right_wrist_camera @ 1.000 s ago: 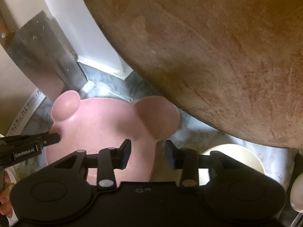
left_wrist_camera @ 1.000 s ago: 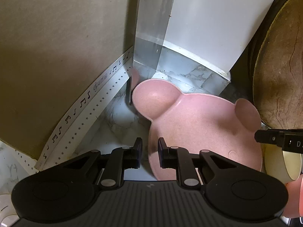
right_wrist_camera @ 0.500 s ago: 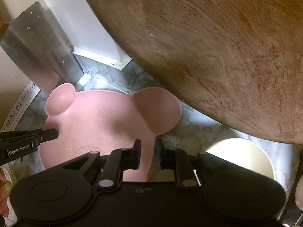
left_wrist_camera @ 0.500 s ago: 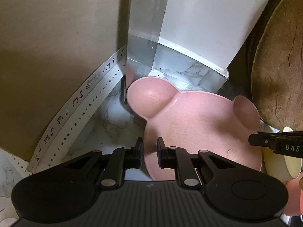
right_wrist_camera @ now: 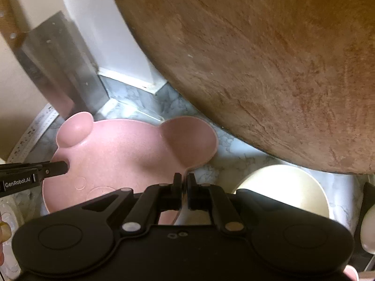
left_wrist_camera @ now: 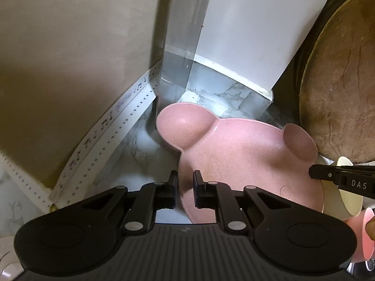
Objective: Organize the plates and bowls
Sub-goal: 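Lift the bear plate with both grippers and carry it toward the white plates, then lower the bear plate onto the stacked white plates and open both grippers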
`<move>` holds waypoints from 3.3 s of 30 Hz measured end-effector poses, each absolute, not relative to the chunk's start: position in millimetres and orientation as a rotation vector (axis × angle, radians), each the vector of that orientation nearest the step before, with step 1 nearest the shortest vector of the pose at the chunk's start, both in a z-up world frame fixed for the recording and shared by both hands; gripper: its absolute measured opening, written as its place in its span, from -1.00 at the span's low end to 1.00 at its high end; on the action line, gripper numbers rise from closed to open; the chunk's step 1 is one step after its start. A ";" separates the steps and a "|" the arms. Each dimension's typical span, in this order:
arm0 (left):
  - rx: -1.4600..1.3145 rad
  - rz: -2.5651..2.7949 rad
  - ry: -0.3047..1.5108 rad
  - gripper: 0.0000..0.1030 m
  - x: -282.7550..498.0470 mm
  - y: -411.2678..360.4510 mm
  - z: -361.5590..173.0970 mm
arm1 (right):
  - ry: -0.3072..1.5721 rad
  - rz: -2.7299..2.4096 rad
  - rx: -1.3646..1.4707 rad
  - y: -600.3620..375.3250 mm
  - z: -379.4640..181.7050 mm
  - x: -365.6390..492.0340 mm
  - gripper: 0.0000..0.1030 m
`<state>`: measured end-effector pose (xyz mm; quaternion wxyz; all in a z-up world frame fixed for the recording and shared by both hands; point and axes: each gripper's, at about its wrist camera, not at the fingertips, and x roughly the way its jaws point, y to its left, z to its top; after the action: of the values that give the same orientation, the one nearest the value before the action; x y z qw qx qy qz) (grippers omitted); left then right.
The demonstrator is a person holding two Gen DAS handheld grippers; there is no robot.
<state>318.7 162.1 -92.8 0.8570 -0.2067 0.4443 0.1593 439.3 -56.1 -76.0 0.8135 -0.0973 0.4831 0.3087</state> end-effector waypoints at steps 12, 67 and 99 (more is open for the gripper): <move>-0.398 0.296 0.876 -0.77 266.9 145.2 -50.4 | 0.975 0.675 -0.181 -77.3 -38.7 383.0 -0.90; -0.377 0.454 0.832 -0.76 73.9 252.7 -52.4 | 0.916 0.771 -0.256 31.1 -66.2 185.5 -0.87; -0.350 0.448 0.856 -0.76 81.3 265.4 -64.7 | 0.937 0.729 -0.293 41.0 -81.2 188.4 -0.66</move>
<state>81.3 265.4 -64.7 0.8708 -0.1675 0.4095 0.2144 188.4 41.0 -81.2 0.8189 -0.1374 0.4400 0.3421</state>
